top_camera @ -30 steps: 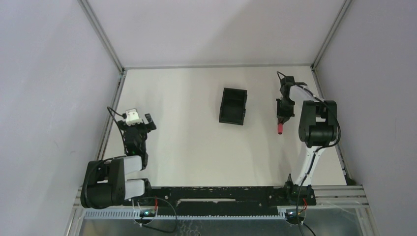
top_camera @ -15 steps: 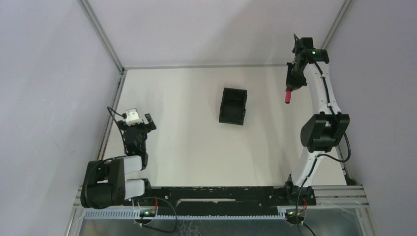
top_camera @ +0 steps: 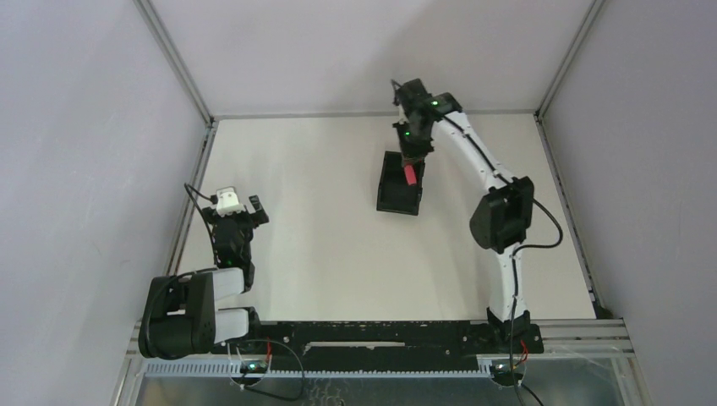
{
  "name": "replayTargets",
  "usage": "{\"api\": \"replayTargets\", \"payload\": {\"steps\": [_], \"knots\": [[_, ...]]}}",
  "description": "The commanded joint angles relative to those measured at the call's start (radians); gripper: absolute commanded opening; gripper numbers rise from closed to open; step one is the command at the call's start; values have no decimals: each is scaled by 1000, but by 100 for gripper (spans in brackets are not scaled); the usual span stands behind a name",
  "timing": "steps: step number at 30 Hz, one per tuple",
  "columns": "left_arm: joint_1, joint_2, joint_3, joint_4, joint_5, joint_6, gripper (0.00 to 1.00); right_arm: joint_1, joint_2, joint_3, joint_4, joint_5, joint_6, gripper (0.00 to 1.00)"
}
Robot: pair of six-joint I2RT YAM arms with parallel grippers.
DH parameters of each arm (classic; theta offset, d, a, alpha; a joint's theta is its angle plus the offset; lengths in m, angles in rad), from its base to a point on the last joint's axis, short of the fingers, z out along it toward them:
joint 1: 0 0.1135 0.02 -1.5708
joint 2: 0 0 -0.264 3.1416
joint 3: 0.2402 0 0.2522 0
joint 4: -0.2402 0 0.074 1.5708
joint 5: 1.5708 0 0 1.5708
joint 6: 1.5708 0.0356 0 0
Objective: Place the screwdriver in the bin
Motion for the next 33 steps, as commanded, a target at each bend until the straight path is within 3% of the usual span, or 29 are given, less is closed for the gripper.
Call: {"api": "replayTargets", "payload": {"steps": [1, 17, 25, 33], "knots": [[-5, 1, 47, 35, -3, 18, 100, 49, 56, 109, 28, 26, -27, 0], [-5, -1, 47, 35, -4, 18, 100, 94, 172, -72, 219, 79, -122, 0], [-5, 0, 47, 35, -3, 18, 100, 99, 165, -80, 211, 95, -114, 40], [-5, 0, 47, 35, -2, 18, 100, 116, 10, -85, 228, 123, -103, 46]]}}
